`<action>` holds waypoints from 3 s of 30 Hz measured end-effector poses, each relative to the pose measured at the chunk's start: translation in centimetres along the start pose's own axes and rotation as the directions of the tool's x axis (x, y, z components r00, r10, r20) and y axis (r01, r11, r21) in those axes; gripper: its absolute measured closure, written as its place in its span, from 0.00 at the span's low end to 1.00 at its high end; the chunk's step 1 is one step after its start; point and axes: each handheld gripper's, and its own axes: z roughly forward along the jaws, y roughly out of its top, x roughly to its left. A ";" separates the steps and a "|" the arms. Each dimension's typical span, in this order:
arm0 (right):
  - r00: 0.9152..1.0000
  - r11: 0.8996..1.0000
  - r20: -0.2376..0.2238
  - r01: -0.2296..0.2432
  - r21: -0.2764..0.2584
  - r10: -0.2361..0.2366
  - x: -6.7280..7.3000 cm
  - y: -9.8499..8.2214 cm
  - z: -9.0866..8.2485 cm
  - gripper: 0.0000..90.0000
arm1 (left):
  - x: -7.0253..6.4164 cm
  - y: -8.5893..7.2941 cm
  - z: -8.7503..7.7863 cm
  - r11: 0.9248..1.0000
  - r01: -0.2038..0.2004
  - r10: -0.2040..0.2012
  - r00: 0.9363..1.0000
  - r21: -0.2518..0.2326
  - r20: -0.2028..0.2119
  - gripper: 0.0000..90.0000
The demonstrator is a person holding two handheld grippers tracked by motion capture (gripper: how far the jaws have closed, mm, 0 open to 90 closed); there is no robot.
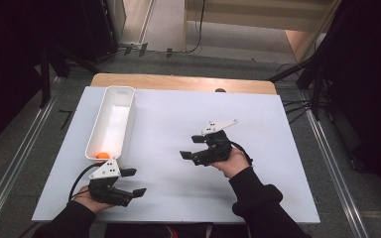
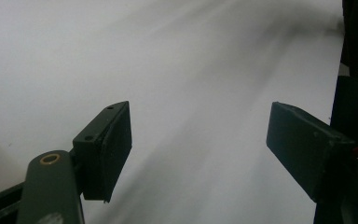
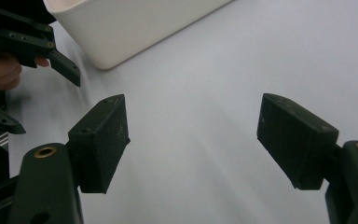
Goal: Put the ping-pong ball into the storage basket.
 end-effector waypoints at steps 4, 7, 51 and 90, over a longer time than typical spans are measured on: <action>1.000 1.000 0.005 -0.009 0.009 0.009 -0.1 -0.4 -0.1 0.26 | 0.1 0.0 0.0 1.000 0.000 0.000 1.000 0.001 -0.002 0.25; 1.000 1.000 0.007 -0.009 0.006 0.008 -0.2 -0.7 -0.3 0.26 | 0.1 0.0 0.0 1.000 -0.001 0.001 1.000 0.004 -0.002 0.25; 0.995 0.997 0.074 -0.072 0.007 0.071 -0.9 -5.5 -3.9 0.26 | 0.3 -0.1 -0.1 1.000 0.004 -0.004 1.000 0.004 -0.014 0.25; 0.982 0.992 0.146 -0.123 -0.003 0.122 -1.4 -9.6 -6.7 0.26 | 0.4 -0.1 -0.2 1.000 0.005 -0.005 1.000 0.004 -0.019 0.25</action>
